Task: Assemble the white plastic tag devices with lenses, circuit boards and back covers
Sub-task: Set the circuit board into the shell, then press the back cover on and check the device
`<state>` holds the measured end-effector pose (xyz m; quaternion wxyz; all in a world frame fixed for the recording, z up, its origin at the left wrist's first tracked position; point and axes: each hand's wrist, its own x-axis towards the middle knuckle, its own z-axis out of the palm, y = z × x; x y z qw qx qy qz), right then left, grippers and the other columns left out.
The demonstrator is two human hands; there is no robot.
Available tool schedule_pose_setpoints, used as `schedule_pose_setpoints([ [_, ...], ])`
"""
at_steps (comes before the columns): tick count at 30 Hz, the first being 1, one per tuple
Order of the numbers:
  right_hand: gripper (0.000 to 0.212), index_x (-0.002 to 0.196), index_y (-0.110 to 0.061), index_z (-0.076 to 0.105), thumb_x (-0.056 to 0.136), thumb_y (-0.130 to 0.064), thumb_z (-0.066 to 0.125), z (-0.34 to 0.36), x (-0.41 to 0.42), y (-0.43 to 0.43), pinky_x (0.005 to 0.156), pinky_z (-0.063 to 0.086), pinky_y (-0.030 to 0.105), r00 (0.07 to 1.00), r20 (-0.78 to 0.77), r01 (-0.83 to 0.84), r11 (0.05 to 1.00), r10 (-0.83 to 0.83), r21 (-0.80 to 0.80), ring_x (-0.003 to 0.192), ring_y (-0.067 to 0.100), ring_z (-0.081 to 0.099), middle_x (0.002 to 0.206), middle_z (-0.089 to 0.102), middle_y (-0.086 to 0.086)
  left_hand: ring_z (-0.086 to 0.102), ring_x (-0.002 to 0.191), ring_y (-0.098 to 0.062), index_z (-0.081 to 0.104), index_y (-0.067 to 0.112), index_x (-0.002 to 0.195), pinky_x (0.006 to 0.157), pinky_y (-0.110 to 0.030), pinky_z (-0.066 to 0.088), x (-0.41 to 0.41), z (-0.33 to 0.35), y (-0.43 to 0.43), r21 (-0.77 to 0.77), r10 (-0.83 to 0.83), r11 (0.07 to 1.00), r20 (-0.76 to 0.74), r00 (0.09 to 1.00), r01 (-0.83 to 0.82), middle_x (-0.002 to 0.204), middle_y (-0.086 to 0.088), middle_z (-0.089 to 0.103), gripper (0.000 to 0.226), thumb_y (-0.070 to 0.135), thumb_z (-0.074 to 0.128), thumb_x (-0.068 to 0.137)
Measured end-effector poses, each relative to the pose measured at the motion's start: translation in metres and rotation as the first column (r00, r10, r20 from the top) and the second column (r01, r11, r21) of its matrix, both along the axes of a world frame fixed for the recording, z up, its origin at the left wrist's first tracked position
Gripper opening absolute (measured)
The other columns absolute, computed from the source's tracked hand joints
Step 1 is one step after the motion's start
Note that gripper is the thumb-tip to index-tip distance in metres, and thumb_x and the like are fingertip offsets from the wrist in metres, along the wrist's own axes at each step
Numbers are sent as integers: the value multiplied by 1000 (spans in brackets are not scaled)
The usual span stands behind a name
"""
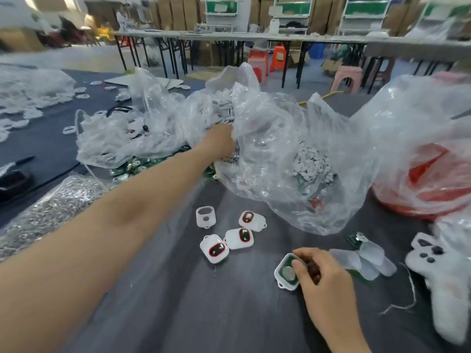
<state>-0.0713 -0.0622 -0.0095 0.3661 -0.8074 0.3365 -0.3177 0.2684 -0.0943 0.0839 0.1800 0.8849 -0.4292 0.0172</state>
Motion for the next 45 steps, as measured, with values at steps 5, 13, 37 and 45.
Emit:
schedule_pose_setpoints([
  [5, 36, 74, -30, 67, 72, 4, 77, -5, 7, -3, 64, 44, 23, 998, 37, 54, 996, -52, -74, 66, 12, 56, 70, 63, -5, 55, 92, -30, 59, 0, 101, 76, -34, 44, 36, -7, -24, 194, 21, 981, 1, 1000, -21, 113, -20, 61, 21, 15, 45, 96],
  [13, 35, 69, -30, 69, 61, 1, 85, -6, 19, -6, 55, 44, 18, 996, 4, 90, 982, -91, -163, 57, 7, 53, 64, 61, -11, 56, 76, -25, 61, 7, 91, 62, -33, 42, 60, -31, -45, 97, 247, 963, 72, 966, -253, 90, -10, 62, 23, 18, 42, 93],
  [37, 19, 95, -23, 67, 81, -13, 58, 13, -9, 8, 72, 51, 20, 959, 270, -130, 979, 83, 159, 83, 9, 64, 91, 66, -5, 63, 113, -16, 65, 27, 112, 86, -23, 53, -236, -87, 130, -648, -607, 659, -758, 239, -382, 116, 3, 70, 46, -10, 48, 92],
  [45, 10, 92, -12, 70, 88, -6, 63, 20, -11, 2, 57, 50, 20, 903, 430, -210, 859, -13, 466, 62, 10, 60, 76, 71, 3, 67, 102, -10, 64, 23, 115, 80, -18, 53, -239, -83, 134, -672, -605, 701, -737, 301, -238, 108, 4, 73, 40, -5, 59, 87],
])
